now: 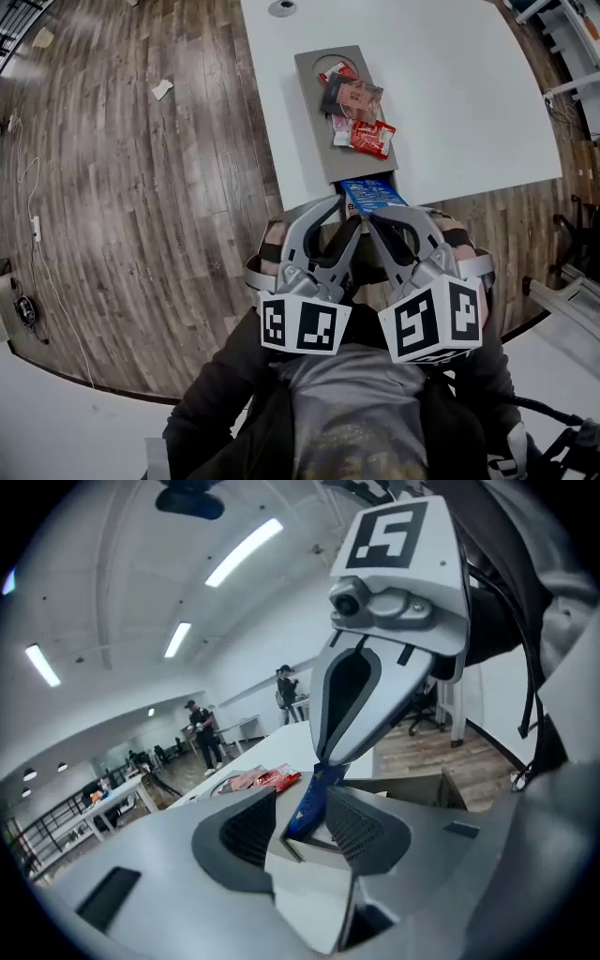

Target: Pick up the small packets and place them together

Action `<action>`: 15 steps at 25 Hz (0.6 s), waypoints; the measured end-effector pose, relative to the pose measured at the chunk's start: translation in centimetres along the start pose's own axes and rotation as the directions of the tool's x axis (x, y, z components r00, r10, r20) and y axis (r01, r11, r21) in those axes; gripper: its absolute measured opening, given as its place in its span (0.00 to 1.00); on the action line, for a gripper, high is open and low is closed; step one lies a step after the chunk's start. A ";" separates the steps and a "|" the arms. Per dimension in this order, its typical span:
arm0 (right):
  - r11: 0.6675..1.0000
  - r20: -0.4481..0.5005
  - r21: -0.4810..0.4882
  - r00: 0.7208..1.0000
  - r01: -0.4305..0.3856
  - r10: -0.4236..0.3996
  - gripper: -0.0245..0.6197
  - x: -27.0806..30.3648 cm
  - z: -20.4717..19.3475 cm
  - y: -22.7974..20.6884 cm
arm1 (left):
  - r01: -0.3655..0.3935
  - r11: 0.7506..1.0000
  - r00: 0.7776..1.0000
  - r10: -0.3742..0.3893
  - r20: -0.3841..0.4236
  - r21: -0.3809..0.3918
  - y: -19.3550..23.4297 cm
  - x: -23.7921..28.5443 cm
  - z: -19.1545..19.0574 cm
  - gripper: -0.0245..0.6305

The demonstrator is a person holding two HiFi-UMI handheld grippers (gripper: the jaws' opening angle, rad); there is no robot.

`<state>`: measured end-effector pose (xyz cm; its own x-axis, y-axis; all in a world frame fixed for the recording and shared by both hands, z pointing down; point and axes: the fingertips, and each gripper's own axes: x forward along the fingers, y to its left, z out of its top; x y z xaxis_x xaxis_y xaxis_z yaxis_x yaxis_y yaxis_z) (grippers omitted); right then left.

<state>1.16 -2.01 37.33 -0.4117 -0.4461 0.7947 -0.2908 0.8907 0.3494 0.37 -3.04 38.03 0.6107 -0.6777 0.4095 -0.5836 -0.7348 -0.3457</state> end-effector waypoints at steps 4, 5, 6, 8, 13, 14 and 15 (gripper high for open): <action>1.000 0.012 0.018 1.000 -0.012 0.012 0.04 0.0 0.0 -0.1 | 0.035 0.991 0.999 -0.035 -0.001 0.126 -0.5 1.3 0.5 0.28; 1.000 0.013 0.020 1.000 -0.014 0.014 0.04 0.0 0.0 -0.2 | 0.039 0.989 0.999 -0.040 0.004 0.142 -0.5 1.6 0.7 0.28; 1.000 0.015 0.023 1.000 -0.015 0.015 0.04 0.0 0.0 -0.3 | 0.042 0.988 0.999 -0.044 0.010 0.146 -0.5 1.8 0.8 0.28; 0.999 0.018 0.030 1.000 -0.015 0.014 0.04 0.0 0.0 -0.4 | 0.043 0.990 0.999 -0.047 0.024 0.138 -0.4 2.3 1.1 0.28; 0.998 0.030 0.059 1.000 -0.011 0.009 0.04 -0.1 -0.1 -0.9 | 0.050 0.986 0.997 -0.059 0.051 0.161 -0.7 2.8 1.3 0.24; 0.998 0.032 0.066 0.999 -0.011 0.008 0.04 -0.1 -0.1 -0.9 | 0.053 0.984 0.997 -0.063 0.054 0.169 -0.9 2.8 1.4 0.20; 0.997 0.033 0.071 0.999 -0.010 0.008 0.04 -0.1 -0.1 -0.9 | 0.055 0.983 0.996 -0.065 0.056 0.173 -1.1 2.8 1.4 0.14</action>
<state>1.61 -2.75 36.96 -0.4425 -0.4417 0.7804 -0.3471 0.8868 0.3051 3.47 -4.16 38.33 0.6765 -0.6288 0.3833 -0.4478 -0.7644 -0.4638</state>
